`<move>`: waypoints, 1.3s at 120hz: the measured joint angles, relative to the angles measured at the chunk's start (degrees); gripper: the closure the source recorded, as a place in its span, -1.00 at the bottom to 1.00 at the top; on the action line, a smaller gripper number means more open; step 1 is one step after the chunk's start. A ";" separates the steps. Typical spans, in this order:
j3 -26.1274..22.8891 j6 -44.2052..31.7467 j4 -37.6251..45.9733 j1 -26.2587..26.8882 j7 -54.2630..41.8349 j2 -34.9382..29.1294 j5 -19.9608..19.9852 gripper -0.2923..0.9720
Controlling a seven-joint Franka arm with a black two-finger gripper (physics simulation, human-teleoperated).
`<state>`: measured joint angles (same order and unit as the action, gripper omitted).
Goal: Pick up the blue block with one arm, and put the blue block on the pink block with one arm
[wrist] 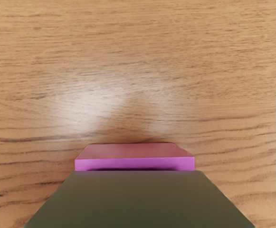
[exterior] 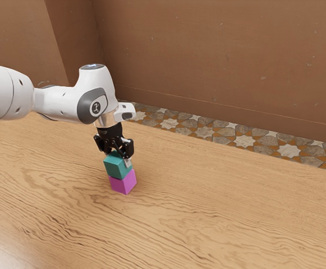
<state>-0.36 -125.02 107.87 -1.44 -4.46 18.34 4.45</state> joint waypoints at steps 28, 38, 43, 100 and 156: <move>0.00 -0.01 -0.12 -0.02 0.41 0.05 0.01 -0.02; 0.00 -0.01 -0.14 0.01 0.53 0.06 0.01 -0.02; 0.00 -0.01 -0.12 0.01 0.58 0.06 0.01 -0.02; 0.01 -0.96 -0.10 0.02 0.36 0.42 0.54 -0.44; 0.06 8.52 -4.74 -0.07 -0.16 -13.73 0.09 -0.53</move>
<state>-0.30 -116.50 103.13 -1.51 -4.62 4.61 4.53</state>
